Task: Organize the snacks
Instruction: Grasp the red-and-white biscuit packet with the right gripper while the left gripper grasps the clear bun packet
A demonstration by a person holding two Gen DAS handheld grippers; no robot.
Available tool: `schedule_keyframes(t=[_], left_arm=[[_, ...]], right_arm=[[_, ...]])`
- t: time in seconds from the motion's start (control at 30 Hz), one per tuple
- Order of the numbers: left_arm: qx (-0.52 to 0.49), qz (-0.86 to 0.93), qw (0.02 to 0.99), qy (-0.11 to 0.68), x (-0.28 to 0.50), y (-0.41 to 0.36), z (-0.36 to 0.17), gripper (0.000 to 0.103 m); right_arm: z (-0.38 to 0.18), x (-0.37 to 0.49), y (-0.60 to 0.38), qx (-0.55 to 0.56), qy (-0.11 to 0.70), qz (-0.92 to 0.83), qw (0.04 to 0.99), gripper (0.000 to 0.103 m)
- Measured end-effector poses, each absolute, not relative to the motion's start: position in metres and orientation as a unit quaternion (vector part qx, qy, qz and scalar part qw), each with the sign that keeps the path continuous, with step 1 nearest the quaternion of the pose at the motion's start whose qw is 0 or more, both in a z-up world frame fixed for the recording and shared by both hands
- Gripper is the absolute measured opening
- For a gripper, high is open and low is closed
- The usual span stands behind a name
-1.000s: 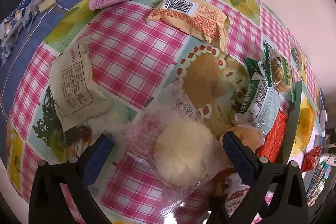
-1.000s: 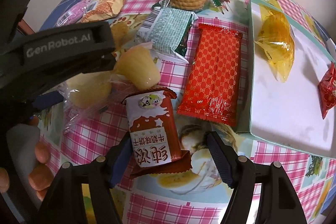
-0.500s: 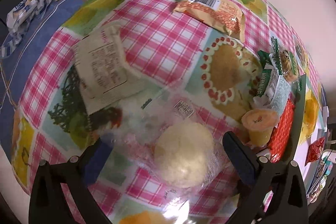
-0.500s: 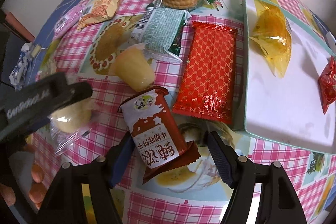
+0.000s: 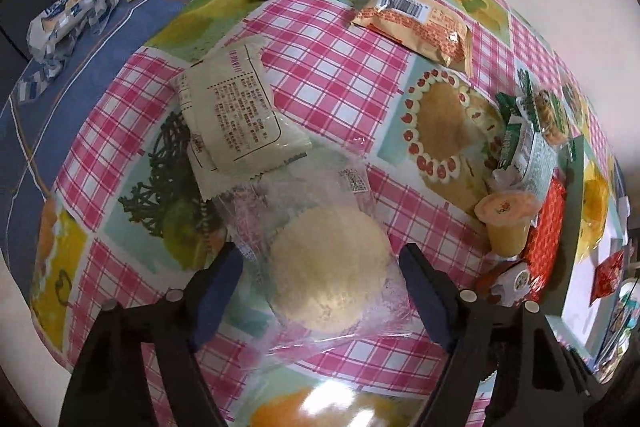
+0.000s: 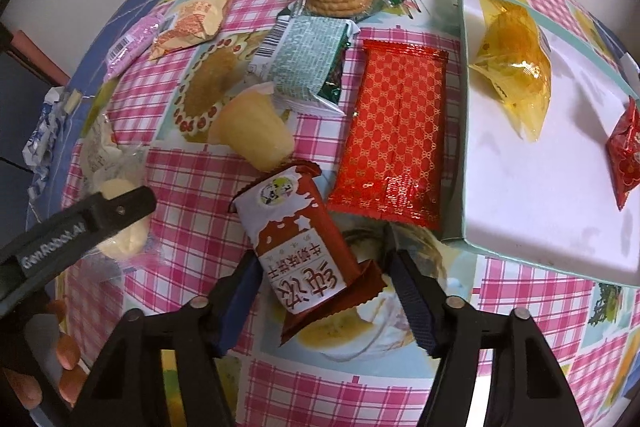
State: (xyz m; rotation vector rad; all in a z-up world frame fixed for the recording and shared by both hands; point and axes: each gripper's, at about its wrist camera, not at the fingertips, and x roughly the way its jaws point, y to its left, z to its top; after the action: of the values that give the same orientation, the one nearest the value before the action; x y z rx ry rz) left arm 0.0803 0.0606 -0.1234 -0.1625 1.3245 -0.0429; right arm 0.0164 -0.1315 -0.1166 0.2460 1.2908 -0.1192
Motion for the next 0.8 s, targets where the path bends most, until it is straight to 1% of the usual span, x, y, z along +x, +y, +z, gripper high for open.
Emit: schedule_keyframes(t=[0.2,0.33,0.47,0.53,0.6,0.7,0.8], left_arm=[[-0.053,-0.015,0.787,0.615,0.08,0.038,-0.129,0.081],[-0.047,-0.014,0.79,0.611,0.078,0.033,-0.13,0.081],[-0.044,-0.013,0.792,0.609,0.078,0.025,-0.134,0.081],[-0.039,-0.013,0.792,0.609,0.078,0.026,-0.134,0.078],[-0.033,-0.007,0.793,0.608,0.076,0.027,-0.132,0.072],[-0.04,-0.006,0.795,0.606,0.074,0.031,-0.131,0.069],[-0.044,-0.005,0.796,0.603,0.072,0.034,-0.131,0.062]], right_arm=[[-0.113,0.013,-0.122,0.09,0.595,-0.046,0.798,0.056],[-0.113,0.011,-0.117,0.073,0.592,-0.043,0.802,0.052],[-0.114,0.01,-0.116,0.062,0.589,-0.04,0.805,0.051],[-0.114,0.009,-0.115,0.057,0.588,-0.039,0.806,0.051],[-0.114,0.01,-0.114,0.052,0.586,-0.039,0.808,0.049],[-0.114,0.01,-0.111,0.052,0.585,-0.04,0.808,0.048],[-0.116,0.015,-0.112,0.056,0.584,-0.039,0.809,0.046]])
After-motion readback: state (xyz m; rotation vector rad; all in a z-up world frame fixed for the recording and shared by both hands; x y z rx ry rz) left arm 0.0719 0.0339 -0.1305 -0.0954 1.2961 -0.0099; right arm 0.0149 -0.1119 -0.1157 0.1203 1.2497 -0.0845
